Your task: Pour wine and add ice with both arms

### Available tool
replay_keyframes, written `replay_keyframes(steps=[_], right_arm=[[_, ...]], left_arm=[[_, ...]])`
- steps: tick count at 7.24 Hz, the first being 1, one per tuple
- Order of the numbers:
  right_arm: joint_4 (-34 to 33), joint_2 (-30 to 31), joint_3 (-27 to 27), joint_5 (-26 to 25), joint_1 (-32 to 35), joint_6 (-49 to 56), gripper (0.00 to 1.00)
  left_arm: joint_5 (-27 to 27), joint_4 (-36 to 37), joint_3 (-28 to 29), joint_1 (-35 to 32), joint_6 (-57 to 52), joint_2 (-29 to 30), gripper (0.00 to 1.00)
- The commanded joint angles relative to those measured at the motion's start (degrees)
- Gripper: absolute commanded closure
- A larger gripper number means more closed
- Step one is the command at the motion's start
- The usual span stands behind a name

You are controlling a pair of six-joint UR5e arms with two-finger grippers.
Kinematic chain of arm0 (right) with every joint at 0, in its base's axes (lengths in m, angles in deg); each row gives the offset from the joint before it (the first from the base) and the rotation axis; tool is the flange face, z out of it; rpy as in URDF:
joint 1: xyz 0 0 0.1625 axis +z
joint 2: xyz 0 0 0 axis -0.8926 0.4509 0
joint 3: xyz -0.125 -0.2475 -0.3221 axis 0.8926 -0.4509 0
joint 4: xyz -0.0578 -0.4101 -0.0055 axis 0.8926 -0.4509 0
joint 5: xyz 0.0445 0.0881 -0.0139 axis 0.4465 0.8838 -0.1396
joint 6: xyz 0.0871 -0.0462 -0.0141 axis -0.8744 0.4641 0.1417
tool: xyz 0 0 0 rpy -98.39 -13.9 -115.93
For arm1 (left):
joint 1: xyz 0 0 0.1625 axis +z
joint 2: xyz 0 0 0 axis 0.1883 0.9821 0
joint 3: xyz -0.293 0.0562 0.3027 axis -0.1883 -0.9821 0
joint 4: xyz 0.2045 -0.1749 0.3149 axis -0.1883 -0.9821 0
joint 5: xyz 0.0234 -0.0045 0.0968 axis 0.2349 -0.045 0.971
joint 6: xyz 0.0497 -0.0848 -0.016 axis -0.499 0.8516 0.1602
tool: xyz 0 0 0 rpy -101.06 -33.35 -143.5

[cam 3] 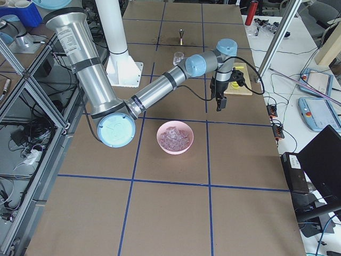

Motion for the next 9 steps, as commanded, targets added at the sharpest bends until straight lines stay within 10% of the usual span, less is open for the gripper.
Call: replay_keyframes(steps=[1,9], right_arm=[[0.4,8.5,-2.4,4.5,8.5,14.2,0.00],[2.3,19.0,-4.1,6.3,17.6,19.5,0.00]], left_arm=[[-5.3,-0.2,5.1,-4.9,-8.7,-4.8,0.00],[-5.0,-7.0,9.9,-8.3,-12.8,-18.0,0.00]])
